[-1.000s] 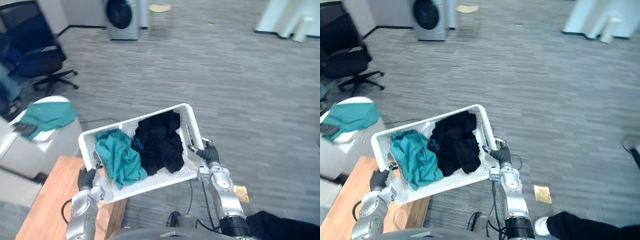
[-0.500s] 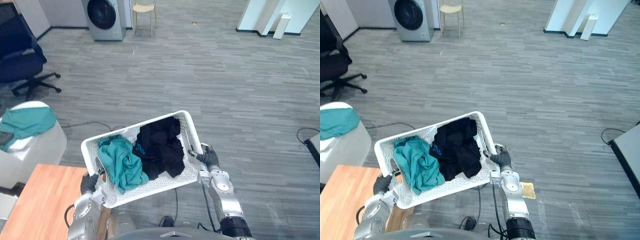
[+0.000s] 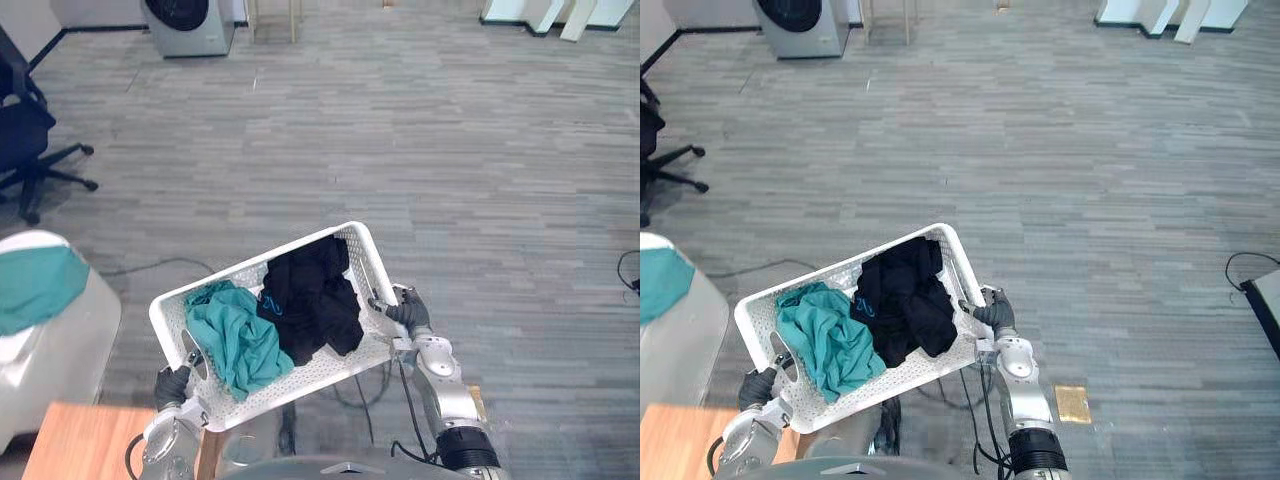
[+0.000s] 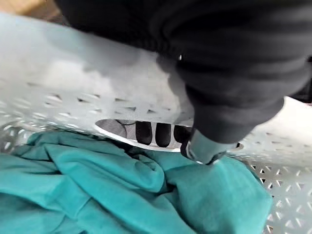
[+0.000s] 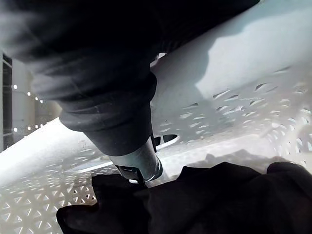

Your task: Pick up the laundry basket with both hands and put the clothes into the washing machine.

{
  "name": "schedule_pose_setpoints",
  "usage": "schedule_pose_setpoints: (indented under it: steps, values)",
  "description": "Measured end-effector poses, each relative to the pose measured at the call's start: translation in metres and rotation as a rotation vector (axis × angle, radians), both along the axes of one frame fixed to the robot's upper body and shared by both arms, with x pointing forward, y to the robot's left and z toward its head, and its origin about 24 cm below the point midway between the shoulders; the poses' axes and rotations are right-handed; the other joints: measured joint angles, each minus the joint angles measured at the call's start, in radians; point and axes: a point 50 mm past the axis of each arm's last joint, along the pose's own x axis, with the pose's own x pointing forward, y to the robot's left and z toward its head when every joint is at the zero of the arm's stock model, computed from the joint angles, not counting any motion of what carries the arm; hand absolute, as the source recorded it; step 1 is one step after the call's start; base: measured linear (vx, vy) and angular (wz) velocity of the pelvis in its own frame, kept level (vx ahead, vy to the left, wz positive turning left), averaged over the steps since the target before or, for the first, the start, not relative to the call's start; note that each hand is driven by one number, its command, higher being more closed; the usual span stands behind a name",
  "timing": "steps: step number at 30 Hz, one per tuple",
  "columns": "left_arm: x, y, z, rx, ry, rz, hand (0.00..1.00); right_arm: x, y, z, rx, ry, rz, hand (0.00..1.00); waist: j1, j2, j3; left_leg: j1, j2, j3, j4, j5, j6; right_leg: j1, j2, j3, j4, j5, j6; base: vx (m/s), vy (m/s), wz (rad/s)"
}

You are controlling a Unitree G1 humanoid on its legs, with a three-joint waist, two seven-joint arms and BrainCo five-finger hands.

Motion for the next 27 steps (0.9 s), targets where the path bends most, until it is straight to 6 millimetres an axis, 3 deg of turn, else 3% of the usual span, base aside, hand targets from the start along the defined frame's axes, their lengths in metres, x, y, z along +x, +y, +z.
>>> schedule_pose_setpoints:
  steps: [2,4,6,7,8,9,10,11,12,13,14,15,16,18,19,20,21,22,23,24,25,26,27]
  values:
    - [0.003,-0.001,0.001,0.01,-0.003,-0.031,1.0,-0.011,-0.002,-0.006,0.022,0.024,-0.034,1.0,-0.035,0.006,0.003,0.071,-0.008,-0.052,0.004,-0.049,0.011,-0.067,0.031,0.004,0.125,-0.015,0.008,0.42,0.051,0.8]
    - [0.009,-0.002,0.007,0.034,-0.023,-0.076,1.0,-0.026,-0.007,-0.009,0.05,0.031,-0.093,1.0,-0.078,0.012,0.002,0.142,-0.007,-0.137,-0.026,-0.086,0.006,-0.17,0.056,-0.049,0.075,-0.054,0.019,0.54,0.007,1.13]
    - [0.015,-0.005,0.011,0.044,-0.042,-0.115,1.0,-0.036,-0.013,-0.008,0.064,0.027,-0.141,1.0,-0.105,0.013,0.003,0.217,0.002,-0.204,-0.073,-0.112,-0.01,-0.234,0.031,-0.14,-0.148,-0.075,0.02,0.61,-0.064,0.97]
    - [0.021,-0.008,0.013,0.042,-0.052,-0.136,1.0,-0.038,-0.017,-0.008,0.076,0.023,-0.163,1.0,-0.112,0.015,-0.001,0.253,0.019,-0.233,-0.095,-0.143,-0.016,-0.233,0.011,-0.235,-0.381,-0.058,0.013,0.59,-0.088,0.6]
    - [0.024,-0.01,0.014,0.044,-0.059,-0.149,1.0,-0.038,-0.017,-0.007,0.079,0.02,-0.167,1.0,-0.105,0.012,-0.002,0.276,0.026,-0.239,-0.114,-0.151,-0.031,-0.223,0.012,-0.275,-0.519,-0.029,0.015,0.62,-0.129,0.36]
    - [0.029,-0.008,0.017,0.059,-0.068,-0.162,1.0,-0.037,-0.017,-0.004,0.082,0.006,-0.168,1.0,-0.093,0.002,-0.006,0.328,0.035,-0.247,-0.15,-0.178,-0.052,-0.205,0.024,-0.316,-0.761,0.039,0.018,0.53,-0.135,0.14]
    - [0.031,-0.007,0.017,0.062,-0.068,-0.165,1.0,-0.037,-0.017,-0.004,0.082,0.003,-0.169,1.0,-0.098,0.003,-0.009,0.355,0.046,-0.258,-0.163,-0.196,-0.061,-0.2,0.033,-0.316,-0.839,0.074,0.024,0.71,-0.215,0.41]
    - [0.031,-0.009,0.012,0.052,-0.053,-0.158,1.0,-0.038,-0.018,-0.006,0.078,0.011,-0.174,1.0,-0.113,0.026,-0.027,0.42,0.089,-0.281,-0.179,-0.224,-0.086,-0.19,0.07,-0.296,-0.849,0.142,0.002,0.8,-0.224,0.53]
    - [0.029,-0.012,0.009,0.046,-0.038,-0.15,1.0,-0.04,-0.019,-0.011,0.08,0.04,-0.182,1.0,-0.128,0.052,-0.026,0.408,0.135,-0.29,-0.047,-0.231,-0.099,-0.177,0.104,-0.295,-0.775,0.171,-0.101,0.81,-0.228,0.46]
    - [0.028,-0.014,0.006,0.03,-0.03,-0.137,1.0,-0.04,-0.021,-0.012,0.076,0.044,-0.187,1.0,-0.129,0.076,-0.024,0.367,0.156,-0.292,0.079,-0.215,-0.126,-0.164,0.121,-0.311,-0.744,0.134,-0.138,0.98,-0.304,0.12]
    - [0.025,-0.017,0.004,0.013,-0.024,-0.118,1.0,-0.039,-0.025,-0.01,0.064,0.041,-0.19,1.0,-0.124,0.105,-0.014,0.216,0.183,-0.268,0.432,-0.006,-0.208,-0.123,0.159,-0.318,-0.687,0.044,-0.171,0.78,-0.279,-0.15]
    - [0.022,-0.018,0.003,0.005,-0.015,-0.108,1.0,-0.04,-0.026,-0.009,0.06,0.039,-0.186,1.0,-0.115,0.113,-0.012,0.165,0.194,-0.253,0.545,0.16,-0.215,-0.095,0.177,-0.296,-0.695,0.021,-0.178,0.93,-0.264,-0.63]
    - [0.015,-0.019,0.0,-0.006,0.002,-0.094,1.0,-0.038,-0.024,-0.007,0.055,0.031,-0.172,1.0,-0.081,0.128,-0.01,0.069,0.223,-0.228,0.754,0.239,-0.218,-0.024,0.22,-0.257,-0.715,-0.02,-0.201,0.62,-0.108,-0.73]
    - [0.01,-0.017,-0.002,-0.006,0.015,-0.088,1.0,-0.038,-0.023,-0.008,0.052,0.039,-0.167,1.0,-0.059,0.123,0.01,-0.07,0.242,-0.201,0.959,0.164,-0.154,0.127,0.255,-0.215,-0.775,-0.083,-0.208,0.79,-0.081,-0.72]
    - [0.007,-0.016,-0.003,-0.005,0.019,-0.085,1.0,-0.038,-0.022,-0.009,0.051,0.042,-0.16,1.0,-0.033,0.1,0.017,-0.154,0.255,-0.135,0.95,0.105,-0.117,0.214,0.246,-0.173,-0.821,-0.094,-0.194,0.79,-0.053,-0.7]
    - [0.007,-0.016,-0.003,-0.006,0.021,-0.084,1.0,-0.037,-0.022,-0.008,0.048,0.04,-0.157,1.0,-0.025,0.093,0.017,-0.198,0.266,-0.102,0.915,0.078,-0.113,0.251,0.24,-0.155,-0.847,-0.094,-0.194,0.91,0.016,-0.84]
    - [0.01,-0.015,0.001,0.0,-0.001,-0.083,1.0,-0.032,-0.022,-0.007,0.047,0.032,-0.149,1.0,-0.01,0.081,0.014,-0.283,0.265,-0.039,0.72,0.027,-0.115,0.327,0.215,-0.128,-0.906,-0.104,-0.174,0.92,0.083,-0.68]
    - [0.011,-0.015,0.002,-0.001,-0.007,-0.084,1.0,-0.027,-0.022,-0.004,0.046,0.018,-0.145,1.0,-0.009,0.072,0.017,-0.304,0.255,-0.013,0.525,0.022,-0.126,0.371,0.197,-0.112,-0.935,-0.114,-0.155,0.92,0.123,-0.63]
    - [0.012,-0.015,0.002,-0.003,-0.009,-0.084,1.0,-0.025,-0.023,-0.002,0.041,0.008,-0.142,1.0,-0.009,0.075,0.015,-0.309,0.239,-0.006,0.376,0.03,-0.14,0.396,0.185,-0.101,-0.95,-0.124,-0.138,0.79,0.183,-0.58]
    - [0.01,-0.02,0.0,-0.021,-0.009,-0.084,1.0,-0.026,-0.028,-0.001,0.02,0.006,-0.14,1.0,-0.001,0.109,-0.009,-0.279,0.207,-0.011,-0.015,0.134,-0.173,0.45,0.181,-0.07,-0.966,-0.157,-0.086,0.64,0.198,-0.61]
    - [0.007,-0.021,-0.002,-0.03,0.002,-0.08,1.0,-0.028,-0.029,-0.004,0.016,0.016,-0.14,1.0,0.006,0.124,-0.024,-0.266,0.193,-0.025,-0.066,0.27,-0.152,0.479,0.176,-0.037,-0.95,-0.19,-0.052,0.84,0.322,-0.68]
    - [0.006,-0.02,-0.003,-0.027,0.01,-0.075,1.0,-0.026,-0.026,-0.008,0.026,0.031,-0.138,1.0,0.009,0.113,-0.028,-0.262,0.165,-0.022,-0.017,0.287,-0.102,0.491,0.143,-0.016,-0.917,-0.214,-0.027,0.84,0.355,-0.29]
    - [0.007,-0.017,-0.004,-0.017,0.019,-0.072,1.0,-0.026,-0.024,-0.011,0.038,0.051,-0.14,1.0,-0.007,0.078,-0.034,-0.261,0.133,-0.005,0.049,0.213,-0.085,0.485,0.093,-0.001,-0.838,-0.217,-0.012,1.0,0.437,0.0]
